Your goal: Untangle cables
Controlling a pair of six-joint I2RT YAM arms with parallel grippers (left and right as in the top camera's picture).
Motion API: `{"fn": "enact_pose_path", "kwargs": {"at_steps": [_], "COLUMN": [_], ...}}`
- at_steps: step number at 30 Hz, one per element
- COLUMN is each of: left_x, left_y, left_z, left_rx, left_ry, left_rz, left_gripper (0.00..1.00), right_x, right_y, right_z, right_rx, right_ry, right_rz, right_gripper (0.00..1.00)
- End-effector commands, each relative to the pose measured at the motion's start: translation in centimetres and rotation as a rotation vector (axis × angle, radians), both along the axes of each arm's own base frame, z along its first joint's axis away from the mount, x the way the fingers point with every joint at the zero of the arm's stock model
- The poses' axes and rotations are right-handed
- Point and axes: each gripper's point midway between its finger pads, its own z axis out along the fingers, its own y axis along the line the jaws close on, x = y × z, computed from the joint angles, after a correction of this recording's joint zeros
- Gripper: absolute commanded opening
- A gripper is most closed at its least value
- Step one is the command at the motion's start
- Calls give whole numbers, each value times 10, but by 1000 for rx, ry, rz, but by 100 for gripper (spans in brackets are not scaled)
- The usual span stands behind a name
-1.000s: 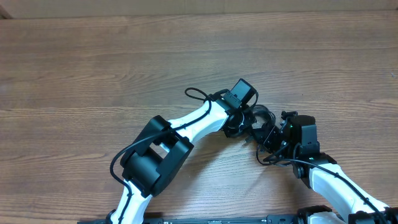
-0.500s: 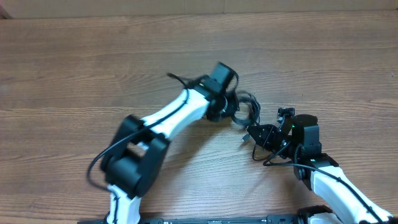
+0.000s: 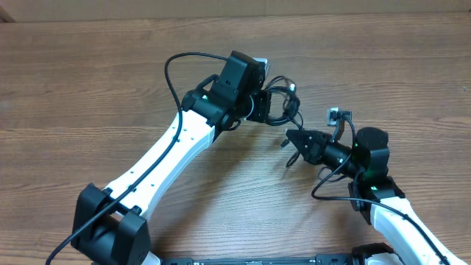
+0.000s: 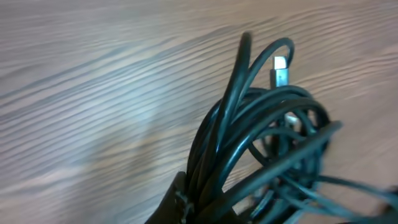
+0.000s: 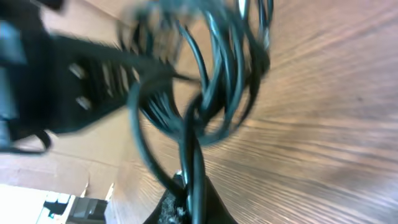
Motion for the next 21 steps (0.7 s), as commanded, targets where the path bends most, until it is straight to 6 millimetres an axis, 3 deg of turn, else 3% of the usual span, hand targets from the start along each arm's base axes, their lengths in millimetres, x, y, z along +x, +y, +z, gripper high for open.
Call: {"fn": "enact_pose_path", "kwargs": {"at_steps": [1,5,10,16,21], "left_x": [17,13,11,-5,-14], "left_y": [54,56,37,11,5], "left_z": [16,16,21,23,21], "left_rx": [194,200,116,48,45], "left_ry": [-118,-108,-105,-93,-77], "left_rz": [150,149,79,-124,-179], "left_gripper": [4,4,4,4,4], "right_x": [11,17,16,21,21], "right_y": [8,25,48,50,50], "right_z": [35,49,43,32,31], "right_rx": [5,-21,-52,-72,-65], "right_ry": [-91,-121,-114,-86,-78], "right_rz": [27,45,53,31,27], "right_gripper": [4,4,4,4,4]}}
